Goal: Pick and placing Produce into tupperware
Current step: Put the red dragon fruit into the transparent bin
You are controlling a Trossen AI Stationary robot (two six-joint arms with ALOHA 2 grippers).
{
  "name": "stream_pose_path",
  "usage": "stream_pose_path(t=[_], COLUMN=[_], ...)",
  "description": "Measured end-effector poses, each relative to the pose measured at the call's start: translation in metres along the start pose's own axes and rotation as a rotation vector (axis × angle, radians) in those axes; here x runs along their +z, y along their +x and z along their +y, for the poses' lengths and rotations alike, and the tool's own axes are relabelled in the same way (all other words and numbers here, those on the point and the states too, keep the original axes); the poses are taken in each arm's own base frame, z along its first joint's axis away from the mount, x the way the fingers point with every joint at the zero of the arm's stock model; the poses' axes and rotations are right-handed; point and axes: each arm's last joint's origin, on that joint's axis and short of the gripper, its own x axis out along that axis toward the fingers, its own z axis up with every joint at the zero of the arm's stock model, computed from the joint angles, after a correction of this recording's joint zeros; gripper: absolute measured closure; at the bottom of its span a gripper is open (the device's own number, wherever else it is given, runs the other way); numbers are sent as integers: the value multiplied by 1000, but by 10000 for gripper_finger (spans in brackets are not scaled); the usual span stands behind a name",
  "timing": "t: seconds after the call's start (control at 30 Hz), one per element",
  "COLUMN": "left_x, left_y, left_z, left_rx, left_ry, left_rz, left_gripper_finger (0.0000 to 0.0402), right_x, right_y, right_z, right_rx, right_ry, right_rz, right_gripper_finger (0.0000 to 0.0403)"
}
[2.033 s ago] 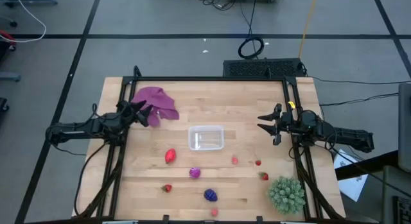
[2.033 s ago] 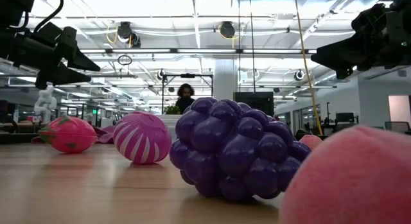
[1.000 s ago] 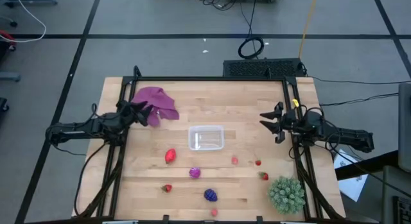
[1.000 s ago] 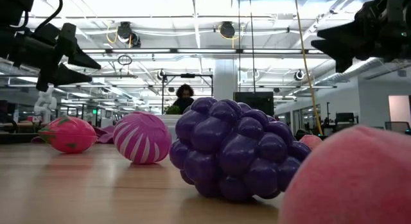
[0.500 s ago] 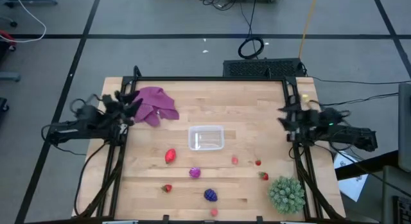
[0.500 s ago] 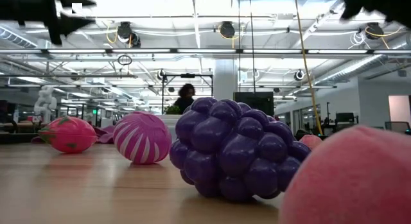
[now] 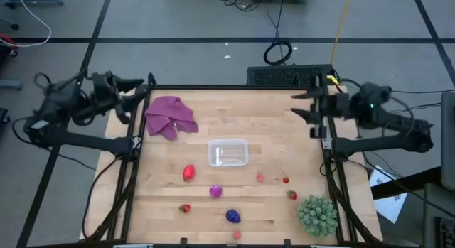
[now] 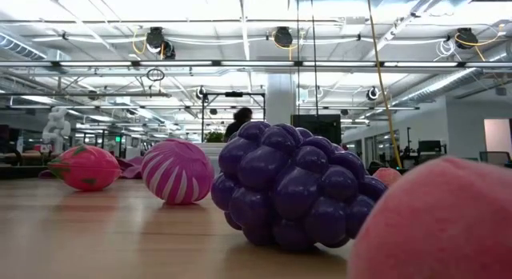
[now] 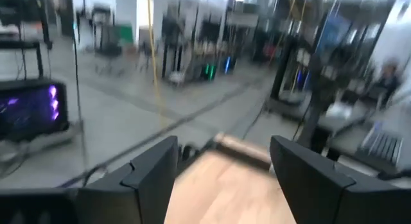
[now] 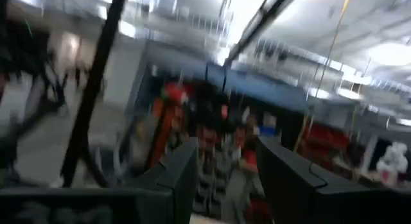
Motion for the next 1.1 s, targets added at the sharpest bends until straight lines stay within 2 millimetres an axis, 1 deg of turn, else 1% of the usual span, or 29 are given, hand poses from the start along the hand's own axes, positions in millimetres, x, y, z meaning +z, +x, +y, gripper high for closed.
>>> stream_pose_path(t=[0.07,0.17,0.27,0.33,0.47,0.53,0.67,0.8,0.97,1.03,1.1], left_x=[18,38,45,41,18,2,-31,-68,-111,-125,-134], left_y=[8,15,22,28,44,58,82,95,104,104,104], left_z=[-6,-12,-16,-19,-23,-30,-48,-61,-80,-86,-92], left_rx=[40,84,128,167,273,278,204,250,224,214,205], left_ry=[39,55,38,25,-5,-26,-5,26,39,39,31], left_rz=[101,236,366,468,702,787,892,1010,1121,1154,1157], left_gripper_finger=[149,149,149,149,149,149,149,149,149,149,149], right_x=[14,32,47,53,56,56,57,58,58,58,58], right_y=[13,23,22,17,6,2,-2,-2,-2,-2,-1], right_z=[-8,-19,-30,-35,-40,-40,-40,-41,-41,-41,-41], right_rx=[-22,-109,-279,-404,-595,-644,-654,-651,-653,-652,-652], right_ry=[-38,-121,-214,-257,-303,-315,-325,-345,-341,-341,-340], right_rz=[98,263,427,517,635,666,680,677,675,676,675], right_gripper_finger=[254,254,254,254,254,254,254,254,254,254,254])
